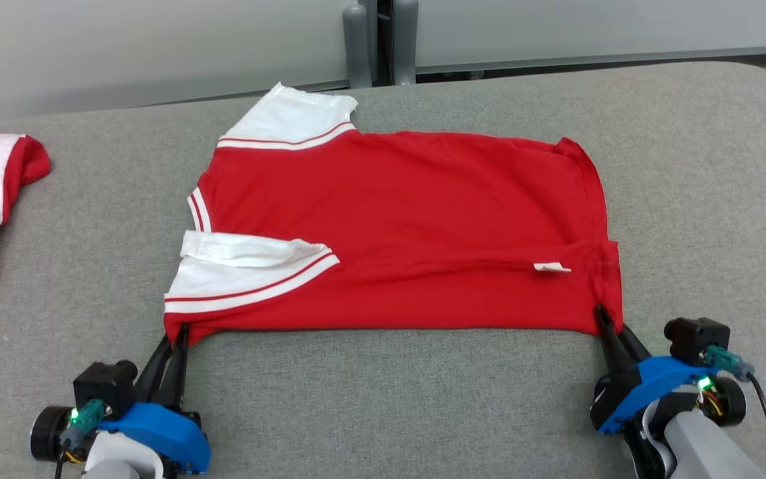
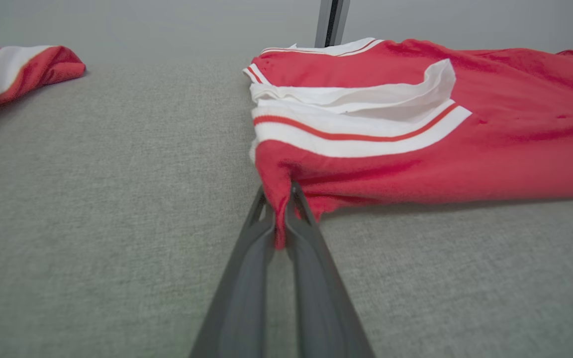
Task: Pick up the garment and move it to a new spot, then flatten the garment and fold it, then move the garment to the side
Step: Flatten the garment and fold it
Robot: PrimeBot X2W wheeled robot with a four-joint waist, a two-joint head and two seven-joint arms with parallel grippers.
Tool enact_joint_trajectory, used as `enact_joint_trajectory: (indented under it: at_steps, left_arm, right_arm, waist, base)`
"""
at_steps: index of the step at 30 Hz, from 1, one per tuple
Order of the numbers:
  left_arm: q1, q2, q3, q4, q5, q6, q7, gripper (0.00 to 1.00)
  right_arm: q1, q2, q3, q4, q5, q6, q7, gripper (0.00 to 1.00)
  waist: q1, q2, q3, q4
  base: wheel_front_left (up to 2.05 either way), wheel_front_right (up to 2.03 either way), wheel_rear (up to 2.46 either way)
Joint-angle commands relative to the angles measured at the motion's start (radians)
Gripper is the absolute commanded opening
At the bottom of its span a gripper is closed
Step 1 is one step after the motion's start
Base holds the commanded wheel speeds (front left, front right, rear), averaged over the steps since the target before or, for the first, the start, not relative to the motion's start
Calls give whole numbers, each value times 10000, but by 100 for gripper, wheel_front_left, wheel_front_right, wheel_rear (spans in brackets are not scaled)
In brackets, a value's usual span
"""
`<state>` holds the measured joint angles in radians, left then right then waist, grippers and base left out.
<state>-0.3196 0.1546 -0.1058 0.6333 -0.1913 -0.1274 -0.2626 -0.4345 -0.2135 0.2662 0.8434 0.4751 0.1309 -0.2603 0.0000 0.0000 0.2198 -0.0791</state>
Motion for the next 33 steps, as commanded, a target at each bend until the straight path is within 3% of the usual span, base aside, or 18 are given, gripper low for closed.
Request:
enact_joint_trajectory:
  at_steps: [1,17,32,33]
  left_arm:
    - [313,66,81,-128,33,-5,-30,0]
    - [3564,-395,607,-1672,-204,265,-29,0]
    - [4721,-628,687,-2056,-384,314,-30,0]
    - [4741,-643,690,-2024,-378,332,-30,19]
  right_arm:
    - [312,-32,12,-2,87,-3,-37,0]
    - [2937,-86,-258,-1305,435,-3,1,0]
    - [5167,104,-1158,-3721,18,-5,1344,0]
    - [5248,149,-1207,-3832,-38,-5,1438,1]
  waist:
    - [0,0,-259,132]
    - [0,0,-1815,1000]
    - [0,0,-2219,1170]
    - [0,0,-2232,1128]
  base:
    - [0,0,0]
    - [0,0,0]
    - [0,0,0]
    - [0,0,0]
